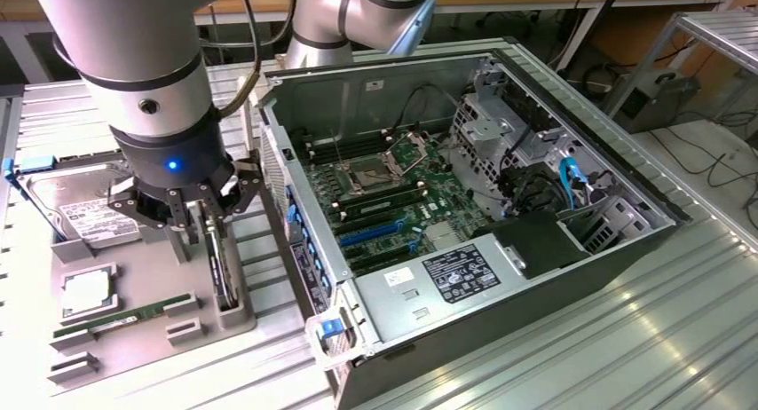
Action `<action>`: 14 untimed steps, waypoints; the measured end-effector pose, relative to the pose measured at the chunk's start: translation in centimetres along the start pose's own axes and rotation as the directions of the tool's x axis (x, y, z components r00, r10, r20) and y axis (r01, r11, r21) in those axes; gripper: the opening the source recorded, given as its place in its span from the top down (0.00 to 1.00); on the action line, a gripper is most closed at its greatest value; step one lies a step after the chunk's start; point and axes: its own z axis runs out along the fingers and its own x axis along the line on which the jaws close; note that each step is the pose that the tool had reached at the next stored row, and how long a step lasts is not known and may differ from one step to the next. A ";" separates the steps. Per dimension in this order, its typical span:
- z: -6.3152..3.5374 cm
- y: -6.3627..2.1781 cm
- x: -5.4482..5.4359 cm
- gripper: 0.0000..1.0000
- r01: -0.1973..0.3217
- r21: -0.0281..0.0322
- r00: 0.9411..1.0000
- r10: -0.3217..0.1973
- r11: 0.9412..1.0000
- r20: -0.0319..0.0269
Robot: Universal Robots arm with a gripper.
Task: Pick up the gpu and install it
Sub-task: 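Pick up the gpu and move the gpu toward the slot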
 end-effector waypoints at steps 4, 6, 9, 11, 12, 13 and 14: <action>0.79 -0.04 0.1 0.64 -0.001 0.000 1.000 0.001 1.000 0.000; 1.17 -0.06 0.2 0.64 -0.001 0.000 1.000 0.001 1.000 0.001; 1.74 -0.09 0.2 0.64 -0.001 0.000 1.000 0.001 1.000 0.002; 2.08 -0.10 0.2 0.64 0.000 0.000 1.000 0.000 1.000 0.003; 2.24 -0.11 0.3 0.64 0.000 0.000 1.000 0.000 1.000 0.004; 2.40 -0.12 0.3 0.64 0.000 0.000 1.000 0.000 1.000 0.005; 2.53 -0.12 0.3 0.64 0.000 0.000 1.000 0.000 1.000 0.005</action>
